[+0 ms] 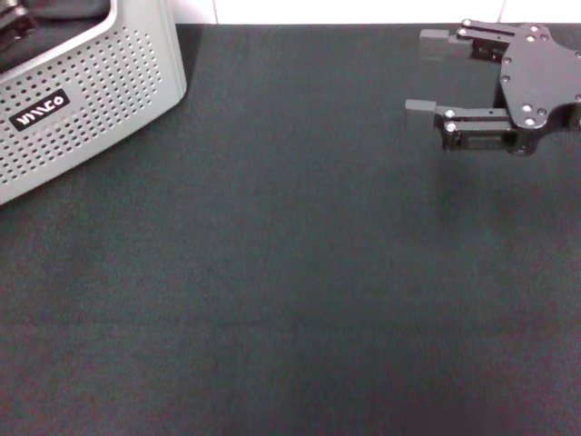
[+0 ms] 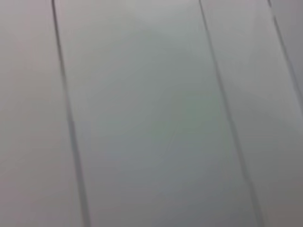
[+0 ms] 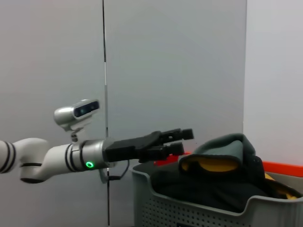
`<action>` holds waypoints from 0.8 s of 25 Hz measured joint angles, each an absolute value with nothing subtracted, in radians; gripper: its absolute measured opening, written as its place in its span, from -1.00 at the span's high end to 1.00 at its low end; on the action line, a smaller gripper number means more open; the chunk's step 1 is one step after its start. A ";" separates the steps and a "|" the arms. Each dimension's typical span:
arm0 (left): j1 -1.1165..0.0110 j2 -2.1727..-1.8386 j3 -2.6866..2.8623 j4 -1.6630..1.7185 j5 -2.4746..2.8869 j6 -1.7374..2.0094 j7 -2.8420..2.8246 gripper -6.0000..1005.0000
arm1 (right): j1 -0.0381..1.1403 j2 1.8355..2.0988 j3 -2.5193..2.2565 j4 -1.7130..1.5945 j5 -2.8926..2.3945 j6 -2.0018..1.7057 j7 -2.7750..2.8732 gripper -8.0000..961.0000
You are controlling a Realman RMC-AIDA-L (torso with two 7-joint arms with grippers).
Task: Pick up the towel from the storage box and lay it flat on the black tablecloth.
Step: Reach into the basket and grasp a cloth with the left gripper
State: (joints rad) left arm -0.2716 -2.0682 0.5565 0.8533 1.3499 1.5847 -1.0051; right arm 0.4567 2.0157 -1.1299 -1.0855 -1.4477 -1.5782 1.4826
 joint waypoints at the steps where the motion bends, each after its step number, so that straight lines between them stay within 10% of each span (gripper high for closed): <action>1: -0.268 -2.074 0.543 0.854 1.349 1.585 -0.979 -0.74 | 0.458 2.016 -1.130 -1.085 -1.448 -1.574 1.482 -0.60; 20: -0.287 -2.098 0.465 0.454 1.118 1.575 -0.274 -0.74 | 0.483 2.019 -1.138 -1.073 -1.459 -1.565 1.482 -0.59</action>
